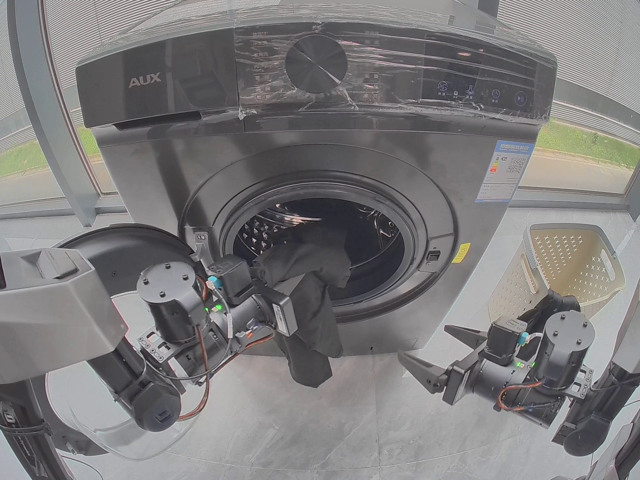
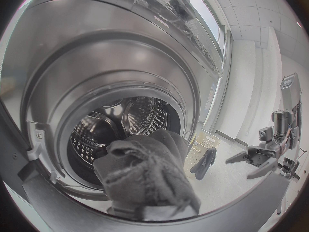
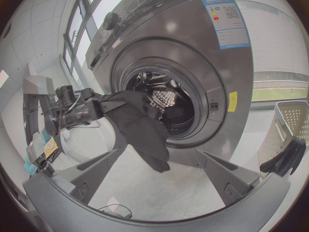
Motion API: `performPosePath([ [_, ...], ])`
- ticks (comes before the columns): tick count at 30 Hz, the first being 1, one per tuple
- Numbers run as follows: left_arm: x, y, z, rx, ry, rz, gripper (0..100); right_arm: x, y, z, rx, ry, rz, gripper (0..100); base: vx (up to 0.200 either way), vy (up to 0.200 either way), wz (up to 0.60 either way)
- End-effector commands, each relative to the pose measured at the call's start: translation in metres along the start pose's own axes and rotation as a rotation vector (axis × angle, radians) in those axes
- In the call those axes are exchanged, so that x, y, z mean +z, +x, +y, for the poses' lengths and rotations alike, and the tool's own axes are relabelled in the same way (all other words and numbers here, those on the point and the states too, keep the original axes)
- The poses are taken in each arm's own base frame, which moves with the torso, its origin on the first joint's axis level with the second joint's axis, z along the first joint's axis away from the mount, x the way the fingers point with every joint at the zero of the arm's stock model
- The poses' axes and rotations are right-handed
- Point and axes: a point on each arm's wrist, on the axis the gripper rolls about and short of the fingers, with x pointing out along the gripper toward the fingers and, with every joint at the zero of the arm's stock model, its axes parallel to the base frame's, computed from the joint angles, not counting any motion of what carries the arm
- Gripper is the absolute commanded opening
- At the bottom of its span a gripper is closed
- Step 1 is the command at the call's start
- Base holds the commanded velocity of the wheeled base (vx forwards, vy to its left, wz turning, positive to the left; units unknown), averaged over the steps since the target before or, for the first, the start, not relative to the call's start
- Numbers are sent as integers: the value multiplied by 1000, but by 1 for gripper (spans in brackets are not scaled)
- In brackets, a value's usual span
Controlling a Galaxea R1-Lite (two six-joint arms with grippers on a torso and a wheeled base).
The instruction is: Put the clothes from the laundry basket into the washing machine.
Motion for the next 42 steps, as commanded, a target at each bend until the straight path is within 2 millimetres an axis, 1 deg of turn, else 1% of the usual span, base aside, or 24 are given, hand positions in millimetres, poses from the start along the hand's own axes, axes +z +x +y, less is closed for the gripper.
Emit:
performPosePath([
  [1,-11,21,-1,12,-2,28,0,-8,-14,14,61,-17,42,100,0,0,0],
  [5,-9,44,5,44,-8,-8,0,-10,-19,19,84,-23,56,100,0,0,0],
  [6,-8,54,6,54,-13,-27,0,-11,-19,19,83,-24,58,100,0,0,0],
  [9,-9,74,9,100,-13,-52,0,-10,-19,20,85,-24,56,100,0,0,0],
  [14,-15,89,12,112,-15,-18,0,-11,-19,19,85,-26,58,100,0,0,0],
  [18,-22,108,15,119,-17,-16,0,-11,-19,19,84,-25,57,100,0,0,0],
  [20,-27,117,22,130,-14,-25,0,-11,-19,19,84,-25,57,100,0,0,0],
  [24,-35,136,27,139,-14,-44,0,-9,-19,17,74,-24,52,100,0,0,0],
  [26,-36,138,27,139,-14,-46,0,-9,-19,16,71,-24,52,100,0,0,0],
  [27,-42,146,33,149,-13,-48,0,-9,-18,16,68,-23,51,100,0,0,0],
  [30,-44,150,35,150,-13,-55,0,-9,-18,16,68,-23,51,100,0,0,0],
  [31,-43,159,39,157,-12,-60,0,-10,-18,16,69,-23,53,100,0,0,0],
  [35,-36,175,49,191,-12,-78,0,-10,-18,16,69,-24,54,100,0,0,0],
  [38,-41,189,54,230,-11,-88,0,-10,-19,16,69,-23,54,100,0,0,0],
  [42,-42,202,57,251,-12,-103,0,-10,-19,16,71,-24,53,100,0,0,0],
])
